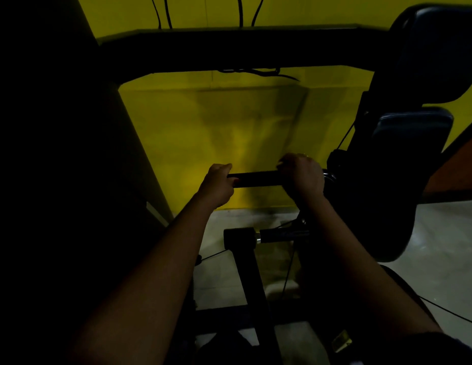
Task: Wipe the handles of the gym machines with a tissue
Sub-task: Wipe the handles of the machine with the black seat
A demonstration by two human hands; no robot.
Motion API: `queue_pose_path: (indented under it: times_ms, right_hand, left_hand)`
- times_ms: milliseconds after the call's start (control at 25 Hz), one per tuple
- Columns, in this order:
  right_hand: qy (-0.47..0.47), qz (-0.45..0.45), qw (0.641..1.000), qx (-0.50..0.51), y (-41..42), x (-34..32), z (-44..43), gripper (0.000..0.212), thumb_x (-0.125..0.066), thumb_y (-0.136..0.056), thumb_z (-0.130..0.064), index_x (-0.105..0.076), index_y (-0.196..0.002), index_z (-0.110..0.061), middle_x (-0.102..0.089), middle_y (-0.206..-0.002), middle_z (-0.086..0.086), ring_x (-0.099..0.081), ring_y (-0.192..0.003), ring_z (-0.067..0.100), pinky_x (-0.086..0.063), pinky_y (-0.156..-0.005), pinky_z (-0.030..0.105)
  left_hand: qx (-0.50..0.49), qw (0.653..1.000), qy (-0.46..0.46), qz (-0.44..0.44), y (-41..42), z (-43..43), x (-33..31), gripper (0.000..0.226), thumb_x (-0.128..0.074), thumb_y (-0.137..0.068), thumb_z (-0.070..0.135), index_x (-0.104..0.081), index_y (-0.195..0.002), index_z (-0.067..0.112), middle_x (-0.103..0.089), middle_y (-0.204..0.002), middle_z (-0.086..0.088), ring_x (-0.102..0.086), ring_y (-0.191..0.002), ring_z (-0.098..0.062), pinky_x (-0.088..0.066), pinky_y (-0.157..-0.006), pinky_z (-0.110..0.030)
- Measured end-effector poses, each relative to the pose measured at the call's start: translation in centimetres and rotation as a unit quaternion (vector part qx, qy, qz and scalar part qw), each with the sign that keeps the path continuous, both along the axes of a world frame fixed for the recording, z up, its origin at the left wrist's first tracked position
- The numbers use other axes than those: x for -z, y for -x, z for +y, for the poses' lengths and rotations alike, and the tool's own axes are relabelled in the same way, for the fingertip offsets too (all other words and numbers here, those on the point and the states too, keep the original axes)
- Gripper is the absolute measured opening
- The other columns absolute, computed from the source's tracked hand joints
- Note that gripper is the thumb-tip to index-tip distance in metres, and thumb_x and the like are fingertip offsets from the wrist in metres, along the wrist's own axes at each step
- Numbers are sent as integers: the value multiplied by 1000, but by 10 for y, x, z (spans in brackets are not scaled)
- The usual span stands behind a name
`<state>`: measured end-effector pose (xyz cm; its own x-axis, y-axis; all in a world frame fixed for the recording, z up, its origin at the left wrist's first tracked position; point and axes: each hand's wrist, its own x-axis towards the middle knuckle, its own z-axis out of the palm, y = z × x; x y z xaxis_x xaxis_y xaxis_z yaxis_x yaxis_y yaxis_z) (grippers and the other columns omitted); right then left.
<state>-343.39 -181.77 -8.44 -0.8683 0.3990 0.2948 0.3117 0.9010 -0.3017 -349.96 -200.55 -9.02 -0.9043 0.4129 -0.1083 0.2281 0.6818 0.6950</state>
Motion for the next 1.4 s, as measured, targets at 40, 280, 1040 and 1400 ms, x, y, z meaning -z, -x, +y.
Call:
queue_pose_path:
  times_ms: [40, 280, 1040, 1400]
  right_hand:
    - [3, -24, 999, 28, 8, 0, -7, 22, -53, -92, -23, -69, -106, -16, -68, -106, 13, -64, -96, 33, -45, -74, 34]
    - [24, 90, 972, -218, -4, 7, -54, 38, -53, -83, 5, -68, -114, -11, -69, -110, 10, -65, -93, 31, -46, -69, 29]
    - [-16, 266, 953, -143, -11, 56, -61, 32, -55, -85, 6, -68, -114, 1, -68, -111, 18, -64, -108, 34, -46, -100, 47]
    - [-86, 256, 927, -262, -16, 61, -39, 34, -46, -96, -9, -63, -124, 0, -64, -122, 18, -58, -118, 32, -41, -106, 47]
  left_hand:
    - [-2, 1000, -5, -6, 1, 1, 1, 53, -48, -101, 12, -30, -150, 8, -24, -154, -12, -43, -128, -31, -43, -85, -34]
    - [-25, 997, -39, -55, 6, -1, 5, 63, -46, -101, 14, -12, -155, 13, -15, -159, -12, -28, -141, -29, -42, -98, -36]
    - [2, 968, -216, -126, 7, -19, 17, 60, -45, -100, 2, -21, -153, 13, -28, -157, -7, -30, -143, -23, -34, -109, -34]
    - [-33, 931, -325, -163, 4, -33, 20, 53, -53, -94, -4, -38, -144, -1, -42, -148, -14, -47, -127, -19, -42, -100, -29]
